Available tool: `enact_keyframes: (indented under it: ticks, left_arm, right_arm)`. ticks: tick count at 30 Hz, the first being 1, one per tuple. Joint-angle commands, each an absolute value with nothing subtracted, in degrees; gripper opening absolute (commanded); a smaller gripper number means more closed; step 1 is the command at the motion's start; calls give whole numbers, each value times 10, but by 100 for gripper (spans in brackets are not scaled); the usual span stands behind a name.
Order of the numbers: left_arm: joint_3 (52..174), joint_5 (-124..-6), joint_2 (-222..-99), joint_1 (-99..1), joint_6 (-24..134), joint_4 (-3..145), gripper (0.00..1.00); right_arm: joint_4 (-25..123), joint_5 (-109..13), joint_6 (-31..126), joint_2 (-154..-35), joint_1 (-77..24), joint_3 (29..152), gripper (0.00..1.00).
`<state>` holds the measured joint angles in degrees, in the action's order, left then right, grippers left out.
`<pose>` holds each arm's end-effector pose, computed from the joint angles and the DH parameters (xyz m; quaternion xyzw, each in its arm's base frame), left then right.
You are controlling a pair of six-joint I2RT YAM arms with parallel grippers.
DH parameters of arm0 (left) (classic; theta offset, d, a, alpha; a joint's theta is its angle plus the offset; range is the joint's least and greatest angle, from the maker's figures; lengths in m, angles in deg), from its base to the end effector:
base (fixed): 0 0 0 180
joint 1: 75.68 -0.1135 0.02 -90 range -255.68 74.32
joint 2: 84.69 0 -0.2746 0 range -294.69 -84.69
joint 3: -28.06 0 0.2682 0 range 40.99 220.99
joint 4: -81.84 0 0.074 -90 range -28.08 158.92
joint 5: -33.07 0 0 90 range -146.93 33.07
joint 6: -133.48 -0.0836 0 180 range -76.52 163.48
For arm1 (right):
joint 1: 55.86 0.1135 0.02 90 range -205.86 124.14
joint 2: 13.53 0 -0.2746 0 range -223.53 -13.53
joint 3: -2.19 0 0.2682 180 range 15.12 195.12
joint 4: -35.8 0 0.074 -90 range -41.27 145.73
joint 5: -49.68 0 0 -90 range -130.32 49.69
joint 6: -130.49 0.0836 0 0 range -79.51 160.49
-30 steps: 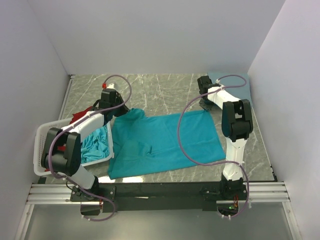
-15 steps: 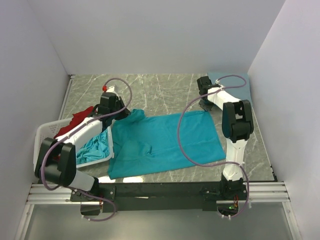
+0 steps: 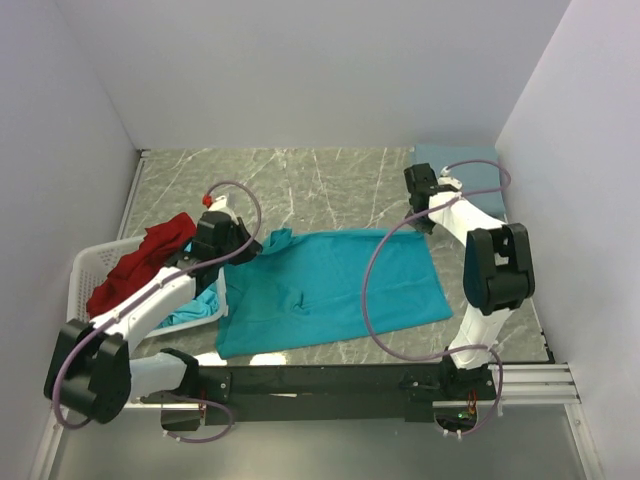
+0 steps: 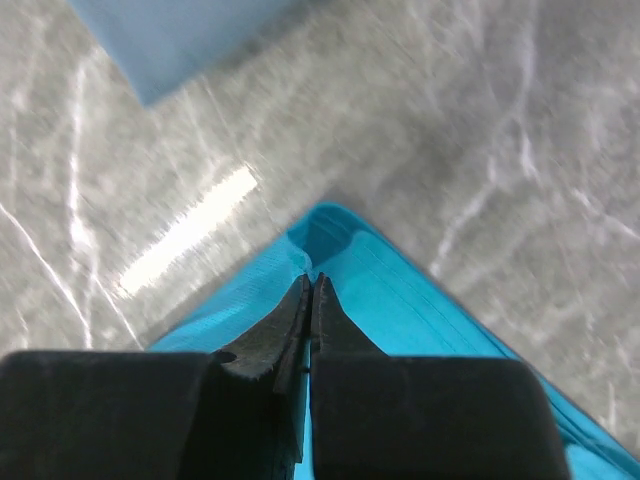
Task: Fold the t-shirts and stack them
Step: Fold the tshirt
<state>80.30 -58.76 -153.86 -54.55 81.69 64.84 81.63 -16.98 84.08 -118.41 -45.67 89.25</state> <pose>0.2879 -0.1141 0.2041 -0.1236 0.8739 -0.2449 0.4014 0.4121 0.0404 0.1617 0.3182 0.9001 -0.0747 0.2882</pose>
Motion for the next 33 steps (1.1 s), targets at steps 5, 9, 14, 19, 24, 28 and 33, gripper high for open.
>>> enact_keyframes:
  ticks: [5,9,14,19,24,28,33]
  left_arm:
    - [752,-571,-1450,-528,850,622,1]
    - [727,-571,-1384,-526,862,594,1]
    - [692,-571,-1326,-524,886,576,1]
    - [672,-571,-1278,-520,902,558,1]
    - [667,-571,-1235,-512,912,534,1]
    - [667,-575,-1223,-505,925,501,1]
    - [669,-574,-1203,-489,948,451,1]
  right_arm:
    - [789,-160,836,-1093,-453,821,0]
    - [788,-160,834,-1063,-454,792,0]
    - [792,-159,826,-1029,-454,774,0]
    - [792,-162,818,-1003,-454,756,0]
    - [798,-165,814,-988,-454,749,0]
    - [801,-164,814,-966,-455,734,0]
    - [796,-171,808,-952,-454,708,0]
